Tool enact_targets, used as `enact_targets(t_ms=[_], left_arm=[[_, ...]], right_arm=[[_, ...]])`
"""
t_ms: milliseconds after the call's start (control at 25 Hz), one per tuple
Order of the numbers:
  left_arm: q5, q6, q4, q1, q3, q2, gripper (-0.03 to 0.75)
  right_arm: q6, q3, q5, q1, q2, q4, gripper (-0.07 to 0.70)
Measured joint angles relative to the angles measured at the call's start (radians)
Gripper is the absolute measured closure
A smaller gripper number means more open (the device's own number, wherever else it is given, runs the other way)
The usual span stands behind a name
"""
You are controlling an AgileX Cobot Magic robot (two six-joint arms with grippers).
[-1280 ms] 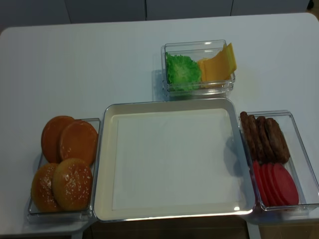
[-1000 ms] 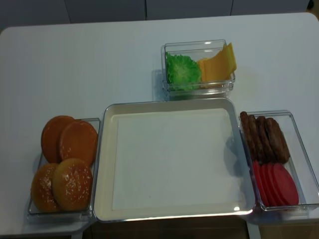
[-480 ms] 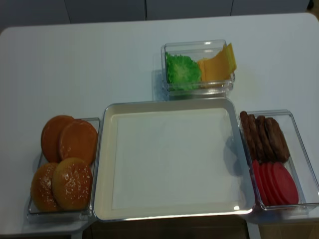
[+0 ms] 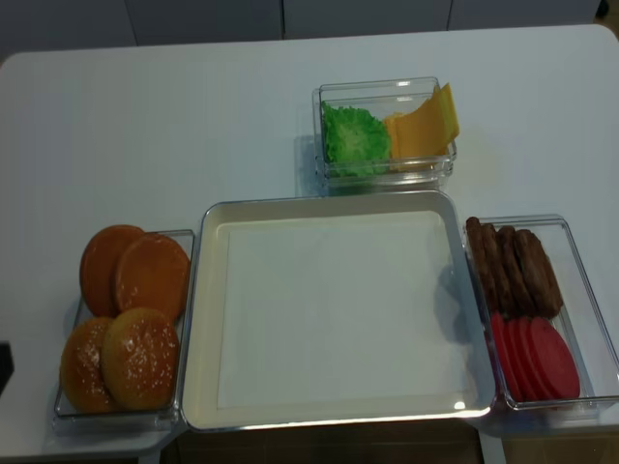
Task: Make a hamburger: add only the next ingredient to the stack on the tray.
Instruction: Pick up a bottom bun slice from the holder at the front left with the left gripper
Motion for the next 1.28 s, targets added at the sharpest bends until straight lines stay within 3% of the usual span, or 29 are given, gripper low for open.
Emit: enact_targets(t_ms=[360, 560, 720, 880, 1080, 1280], left_arm=[[-0.112, -0.002, -0.001, 0.0, -0.148, 0.399, 0.256], [-0.123, 0.009, -0.055, 0.0, -0.245, 0.623, 0.26], [-0.124, 0.087, -0.141, 0.0, -0.333, 0.779, 0.262], [-0.074, 0.177, -0.182, 0.002, -0.444, 0.931, 0.262], [0.053, 0.319, -0.307, 0.061, -0.584, 1.087, 0.263], [0.207, 0.452, -0.334, 0.126, -0.707, 1.18, 0.263]], right_arm=[[0.0, 0.0, 0.0, 0.0, 0.0, 0.0, 0.276], [0.0, 0.0, 0.0, 0.0, 0.0, 0.0, 0.276], [0.0, 0.0, 0.0, 0.0, 0.0, 0.0, 0.276], [0.0, 0.0, 0.0, 0.0, 0.0, 0.0, 0.276], [0.0, 0.0, 0.0, 0.0, 0.0, 0.0, 0.276], [-0.003, 0.0, 0.0, 0.0, 0.0, 0.0, 0.276]])
